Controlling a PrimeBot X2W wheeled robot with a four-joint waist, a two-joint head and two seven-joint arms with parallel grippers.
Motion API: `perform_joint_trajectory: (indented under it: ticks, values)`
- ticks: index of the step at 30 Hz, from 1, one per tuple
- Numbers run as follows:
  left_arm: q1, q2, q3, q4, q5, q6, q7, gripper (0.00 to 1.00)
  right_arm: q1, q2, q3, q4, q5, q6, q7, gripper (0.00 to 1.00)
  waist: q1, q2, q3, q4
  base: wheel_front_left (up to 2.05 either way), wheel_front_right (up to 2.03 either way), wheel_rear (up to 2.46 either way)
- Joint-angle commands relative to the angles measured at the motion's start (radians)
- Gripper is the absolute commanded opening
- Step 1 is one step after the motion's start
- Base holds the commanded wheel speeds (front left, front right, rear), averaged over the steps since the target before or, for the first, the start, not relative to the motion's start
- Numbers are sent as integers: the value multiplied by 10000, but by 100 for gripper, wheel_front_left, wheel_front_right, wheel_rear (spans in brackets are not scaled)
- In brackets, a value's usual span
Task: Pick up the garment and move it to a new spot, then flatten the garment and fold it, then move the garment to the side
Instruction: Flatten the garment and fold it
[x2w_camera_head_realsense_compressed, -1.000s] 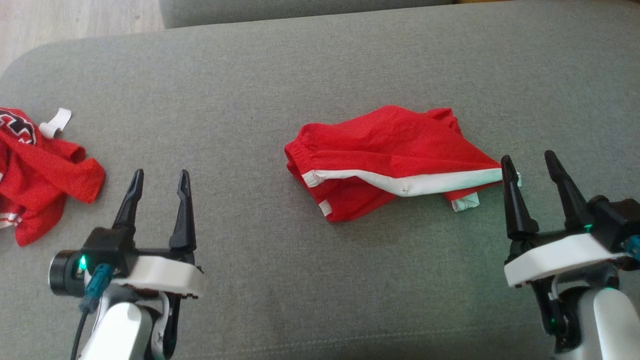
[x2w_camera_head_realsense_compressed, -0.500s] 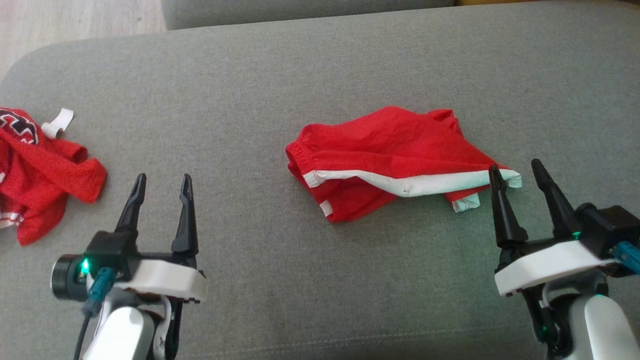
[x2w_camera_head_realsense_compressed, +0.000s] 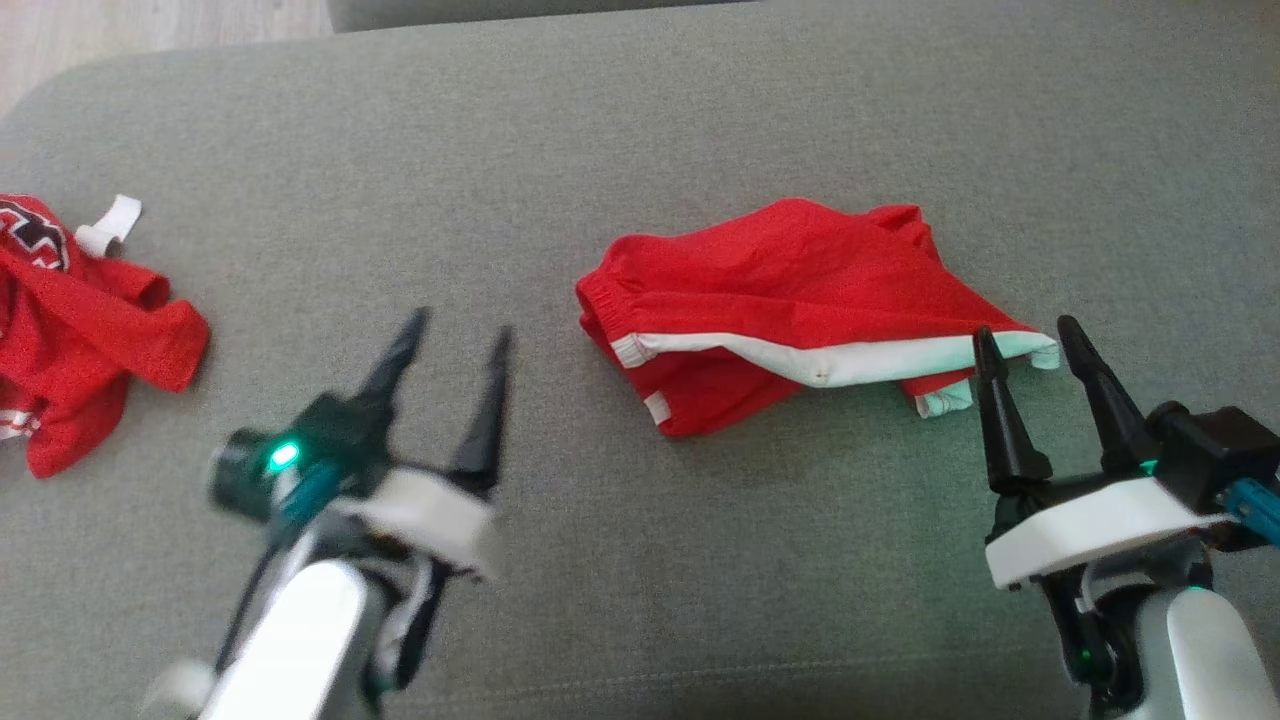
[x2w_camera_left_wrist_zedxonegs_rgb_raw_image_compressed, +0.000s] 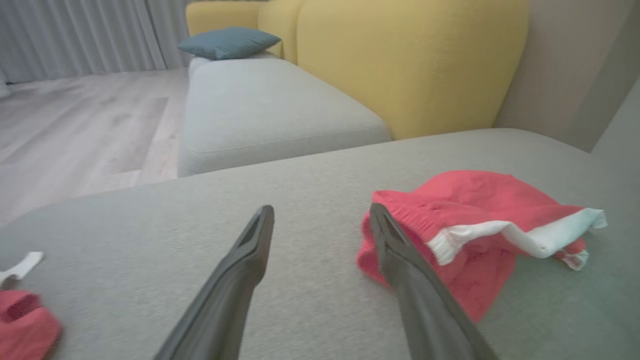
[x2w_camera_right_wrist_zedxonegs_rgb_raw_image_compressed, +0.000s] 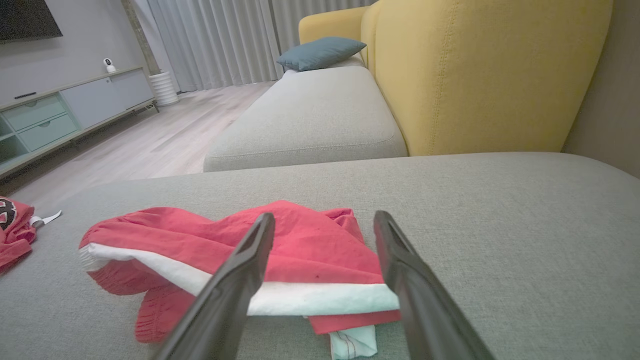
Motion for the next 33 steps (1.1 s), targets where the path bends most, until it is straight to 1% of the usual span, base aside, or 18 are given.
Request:
perform_joint_trajectory:
  ticks: [1, 4, 7, 9, 12, 18, 19, 20, 21, 23, 25, 29, 33]
  values:
    - [-652, -71, 118, -236, -111, -127, 304, 100, -303, -30, 278, -408, 3, 39, 13, 100, 0, 0, 80, -48, 0, 0, 0]
    - [-1096, -436, -338, 81, -395, -492, 1169, 100, -389, -27, 353, -389, 17, 39, 7, 100, 0, 0, 223, -171, 0, 0, 0]
    - [-1417, -740, -595, 494, -811, -830, 1876, 100, -446, -23, 399, -355, 50, 39, -6, 100, 0, 0, 362, -332, 0, 0, 0]
    - [-1559, -870, -712, 700, -948, -920, 2200, 100, -475, -20, 399, -323, 68, 39, -39, 100, 0, 0, 433, -440, 0, 0, 0]
    - [-1656, -953, -752, 827, -1053, -966, 2345, 100, -503, -18, 387, -290, 84, 39, -62, 100, 0, 0, 520, -550, 0, 0, 0]
    - [-1917, -1022, -809, 969, -1267, -1212, 2373, 100, -590, -13, 332, -206, 142, 39, -148, 100, 0, 0, 785, -747, 0, 0, 0]
    - [-1955, -1008, -816, 981, -1284, -1258, 2354, 51, -606, -12, 297, -182, 138, 39, -154, 100, 0, 0, 818, -769, 0, 0, 0]
    - [-1992, -992, -818, 980, -1285, -1290, 2311, 8, -616, -12, 245, -142, 121, 39, -136, 100, 0, 0, 848, -785, 0, 0, 0]
    - [-2021, -978, -817, 979, -1283, -1306, 2274, 0, -627, -12, 194, -100, 96, 39, -105, 100, 0, 0, 873, -794, 0, 0, 0]
    - [-2058, -945, -820, 978, -1271, -1316, 2231, 0, -648, -89, 73, 38, 79, 39, 15, 100, 0, 0, 921, -808, 0, 0, 0]
    - [-2090, -914, -840, 956, -1241, -1315, 2205, 0, -681, -297, -49, 242, 65, 39, 200, 100, 0, 0, 981, -802, 0, 0, 0]
    - [-2165, -871, -892, 865, -1162, -1289, 2164, 0, -844, -912, -188, 807, 66, 39, 762, 100, 0, 0, 1166, -766, 0, 0, 0]
    - [-2265, -842, -942, 798, -1088, -1271, 2117, 0, -1173, -1467, -108, 1389, 151, 39, 1242, 100, 0, 0, 1373, -705, 0, 0, 0]
